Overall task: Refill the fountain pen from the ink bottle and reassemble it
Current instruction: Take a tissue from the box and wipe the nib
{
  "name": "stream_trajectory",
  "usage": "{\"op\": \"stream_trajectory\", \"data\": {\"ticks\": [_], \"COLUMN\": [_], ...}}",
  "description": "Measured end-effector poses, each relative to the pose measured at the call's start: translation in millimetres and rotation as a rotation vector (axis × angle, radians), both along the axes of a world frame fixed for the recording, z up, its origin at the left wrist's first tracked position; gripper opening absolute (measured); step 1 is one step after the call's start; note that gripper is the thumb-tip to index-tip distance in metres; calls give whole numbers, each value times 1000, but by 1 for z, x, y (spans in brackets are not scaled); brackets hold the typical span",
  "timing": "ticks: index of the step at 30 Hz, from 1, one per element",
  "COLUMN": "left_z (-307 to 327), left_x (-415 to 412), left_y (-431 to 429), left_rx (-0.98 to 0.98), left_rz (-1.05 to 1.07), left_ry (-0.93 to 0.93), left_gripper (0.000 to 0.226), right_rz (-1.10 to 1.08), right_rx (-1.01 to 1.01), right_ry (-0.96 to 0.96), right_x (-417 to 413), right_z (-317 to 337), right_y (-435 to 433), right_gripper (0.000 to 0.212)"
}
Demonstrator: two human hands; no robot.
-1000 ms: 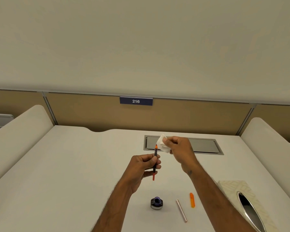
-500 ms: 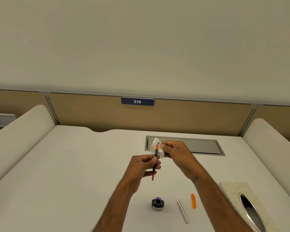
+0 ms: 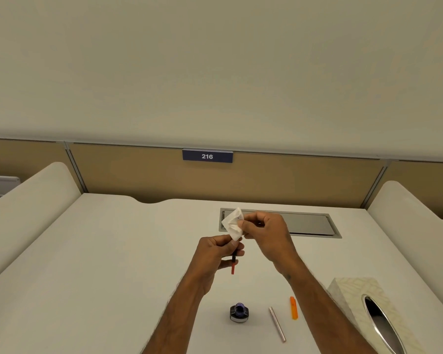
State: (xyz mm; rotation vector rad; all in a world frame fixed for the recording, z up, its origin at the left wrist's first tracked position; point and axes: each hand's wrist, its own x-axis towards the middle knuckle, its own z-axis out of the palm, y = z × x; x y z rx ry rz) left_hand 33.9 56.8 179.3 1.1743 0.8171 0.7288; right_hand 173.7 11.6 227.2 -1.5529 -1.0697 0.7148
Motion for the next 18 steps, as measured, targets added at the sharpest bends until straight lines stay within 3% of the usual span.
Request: {"op": "stream_trajectory", "data": {"ticks": [3, 6, 13, 18], "left_z": [-2, -5, -3, -2], "left_x": [-1, -4, -3, -4], "left_y": [-1, 0, 1, 2], "left_rx": [-13, -39, -90, -103], "left_rz": [4, 7, -23, -24], "left_ry": [4, -16, -124, -211], "left_gripper": [18, 19, 21, 32], "right_rz": [-141, -228, -86, 62], "right_rx": [5, -10, -15, -40], "right_ry": [-129, -141, 363, 642], "right_x": [6, 15, 19, 19], "right_z": [-3, -6, -14, -22], "right_y": [2, 3, -4, -9], "right_gripper": [11, 16, 14, 25]}}
